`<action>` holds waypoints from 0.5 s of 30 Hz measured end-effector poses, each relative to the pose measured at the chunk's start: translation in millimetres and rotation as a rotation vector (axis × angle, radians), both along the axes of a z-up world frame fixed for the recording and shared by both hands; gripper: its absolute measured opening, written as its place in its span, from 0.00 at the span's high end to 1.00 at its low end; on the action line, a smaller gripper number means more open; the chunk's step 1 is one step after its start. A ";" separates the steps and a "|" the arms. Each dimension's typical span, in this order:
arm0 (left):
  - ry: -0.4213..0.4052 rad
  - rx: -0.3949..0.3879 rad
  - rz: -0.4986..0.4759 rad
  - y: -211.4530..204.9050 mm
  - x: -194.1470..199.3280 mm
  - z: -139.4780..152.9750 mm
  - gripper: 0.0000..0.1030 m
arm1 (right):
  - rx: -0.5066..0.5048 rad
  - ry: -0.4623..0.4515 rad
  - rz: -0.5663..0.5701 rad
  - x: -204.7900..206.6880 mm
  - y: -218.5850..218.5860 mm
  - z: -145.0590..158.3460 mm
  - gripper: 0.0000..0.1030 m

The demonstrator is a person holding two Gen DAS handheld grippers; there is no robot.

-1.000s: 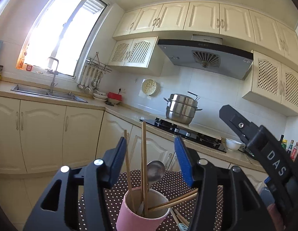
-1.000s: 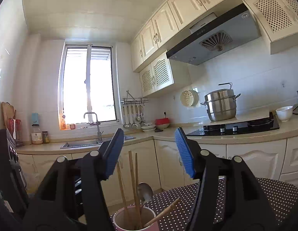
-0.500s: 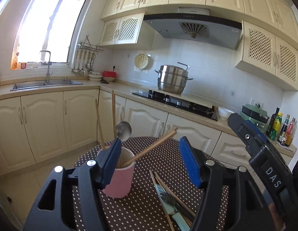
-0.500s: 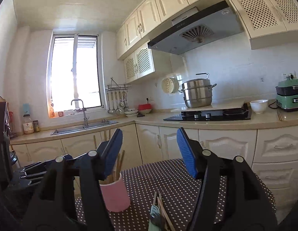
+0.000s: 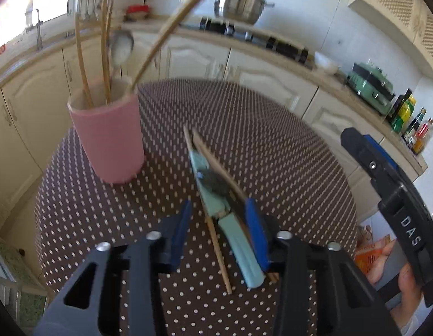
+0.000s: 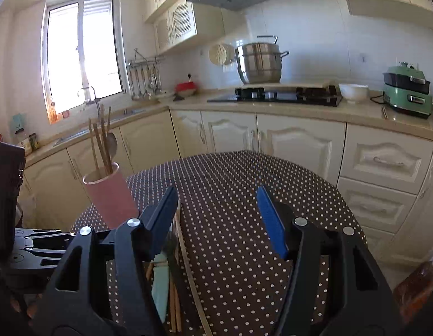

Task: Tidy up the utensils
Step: 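Move both grippers back down to the remaining utensil pile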

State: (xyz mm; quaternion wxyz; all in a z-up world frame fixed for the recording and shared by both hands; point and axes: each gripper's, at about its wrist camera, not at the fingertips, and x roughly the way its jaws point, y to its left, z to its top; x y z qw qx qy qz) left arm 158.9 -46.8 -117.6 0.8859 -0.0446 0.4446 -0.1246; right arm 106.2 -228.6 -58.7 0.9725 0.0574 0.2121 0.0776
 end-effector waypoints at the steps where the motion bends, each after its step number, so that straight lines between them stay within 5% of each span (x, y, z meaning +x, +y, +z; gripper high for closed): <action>1: 0.035 0.019 -0.001 -1.0 3.6 -8.5 0.74 | -0.006 0.027 0.008 2.4 0.1 -5.4 0.42; 5: 0.131 0.038 -0.008 -0.4 12.3 -37.3 0.82 | -0.022 0.128 0.042 14.2 1.0 -25.1 0.42; 15: 0.161 0.100 -0.029 -16.8 28.3 -65.0 0.83 | -0.043 0.297 0.121 37.7 3.4 -55.7 0.42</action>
